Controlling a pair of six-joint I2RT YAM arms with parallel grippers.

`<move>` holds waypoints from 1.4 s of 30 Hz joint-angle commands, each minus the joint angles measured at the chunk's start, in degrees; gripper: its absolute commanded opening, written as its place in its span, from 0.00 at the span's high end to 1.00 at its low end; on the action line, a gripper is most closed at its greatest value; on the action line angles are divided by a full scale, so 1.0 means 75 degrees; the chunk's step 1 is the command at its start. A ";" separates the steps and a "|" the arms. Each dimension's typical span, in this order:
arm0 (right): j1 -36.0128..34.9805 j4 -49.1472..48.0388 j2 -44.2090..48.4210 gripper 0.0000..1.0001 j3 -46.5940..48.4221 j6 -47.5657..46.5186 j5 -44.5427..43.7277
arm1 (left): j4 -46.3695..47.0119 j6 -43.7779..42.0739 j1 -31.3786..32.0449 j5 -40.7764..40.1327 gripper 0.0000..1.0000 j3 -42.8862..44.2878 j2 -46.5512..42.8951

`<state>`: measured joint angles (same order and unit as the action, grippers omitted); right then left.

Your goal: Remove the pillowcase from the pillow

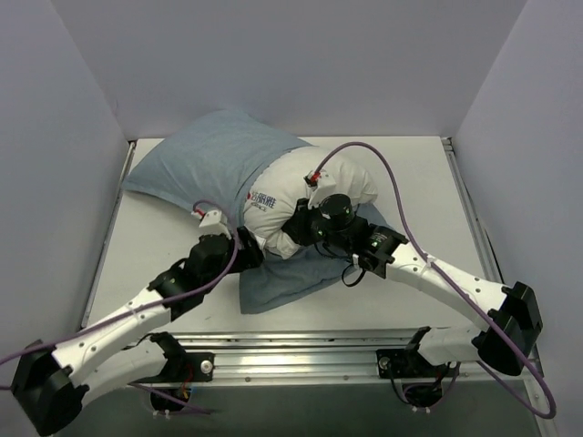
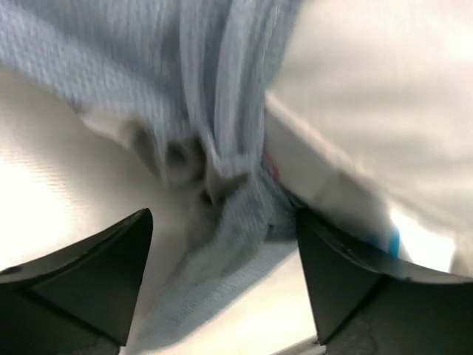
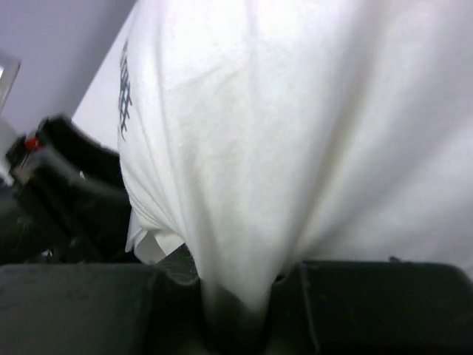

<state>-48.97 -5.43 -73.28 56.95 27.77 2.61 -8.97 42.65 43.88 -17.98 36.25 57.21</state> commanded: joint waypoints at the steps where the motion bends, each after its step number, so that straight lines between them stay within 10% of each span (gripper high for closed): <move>1: 0.0096 -0.1960 -0.0038 1.00 0.0961 -0.0140 -0.0617 | 0.1067 0.0475 0.0208 -0.0028 0.12 -0.0508 -0.1353; 8: 0.0119 -0.1913 -0.0343 1.00 0.1559 -0.0117 -0.0723 | 0.1500 0.1051 0.0278 0.0298 0.03 -0.1118 -0.2168; 21: 0.0084 -0.1947 -0.0425 1.00 0.1852 0.0094 -0.0571 | 0.3760 0.1051 0.0372 0.0721 0.00 -0.1072 0.0421; 24: 0.0049 -0.2006 -0.0402 1.00 0.1770 0.0211 -0.0477 | 0.4229 0.1063 0.0384 0.0581 0.16 -0.1118 0.0621; 30: 0.0025 -0.1995 -0.0285 1.00 0.1852 0.0364 -0.0430 | 0.4211 0.1156 0.0396 -0.0168 0.97 -0.1330 0.0634; 42: 0.0540 -0.1151 -0.0519 1.00 0.4382 -0.0140 -0.0454 | 0.3306 0.1496 0.0384 -0.0954 0.98 -0.1224 0.1921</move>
<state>-47.20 3.51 -80.82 79.05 27.68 1.54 21.52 52.45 46.96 -22.00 27.03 67.96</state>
